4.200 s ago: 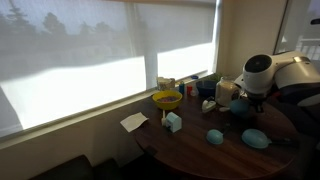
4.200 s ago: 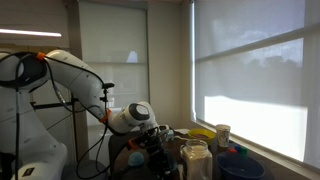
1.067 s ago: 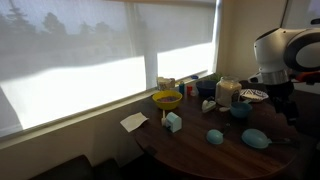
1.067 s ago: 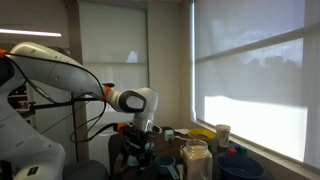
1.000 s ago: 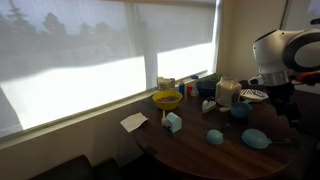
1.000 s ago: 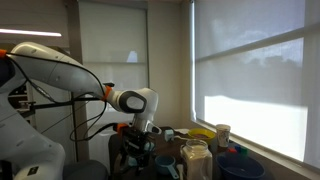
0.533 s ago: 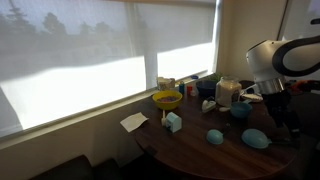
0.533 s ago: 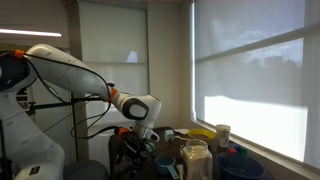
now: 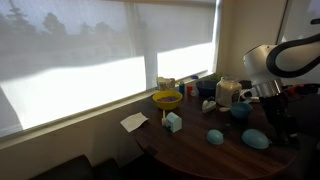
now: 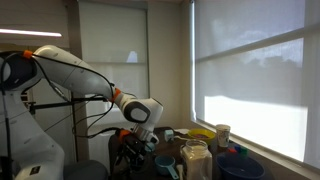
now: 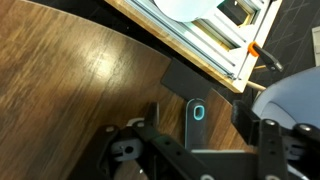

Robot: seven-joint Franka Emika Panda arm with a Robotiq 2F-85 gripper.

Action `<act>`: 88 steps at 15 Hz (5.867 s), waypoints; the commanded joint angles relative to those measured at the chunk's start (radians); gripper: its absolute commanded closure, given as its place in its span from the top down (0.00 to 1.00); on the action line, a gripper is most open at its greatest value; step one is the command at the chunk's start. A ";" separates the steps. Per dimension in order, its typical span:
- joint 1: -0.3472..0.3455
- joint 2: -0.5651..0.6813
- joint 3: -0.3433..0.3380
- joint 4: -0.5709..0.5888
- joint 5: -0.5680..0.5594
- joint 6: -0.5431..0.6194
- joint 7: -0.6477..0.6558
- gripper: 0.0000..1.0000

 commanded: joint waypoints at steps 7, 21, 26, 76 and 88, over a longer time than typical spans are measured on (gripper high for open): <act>-0.008 0.041 -0.032 0.025 0.106 -0.001 -0.088 0.03; -0.070 -0.079 -0.003 0.055 -0.002 0.017 -0.065 0.00; -0.056 -0.130 0.032 0.039 -0.157 0.062 0.000 0.04; -0.028 0.115 0.063 0.038 0.508 0.626 0.484 1.00; -0.030 0.138 0.064 0.039 0.505 0.620 0.504 0.17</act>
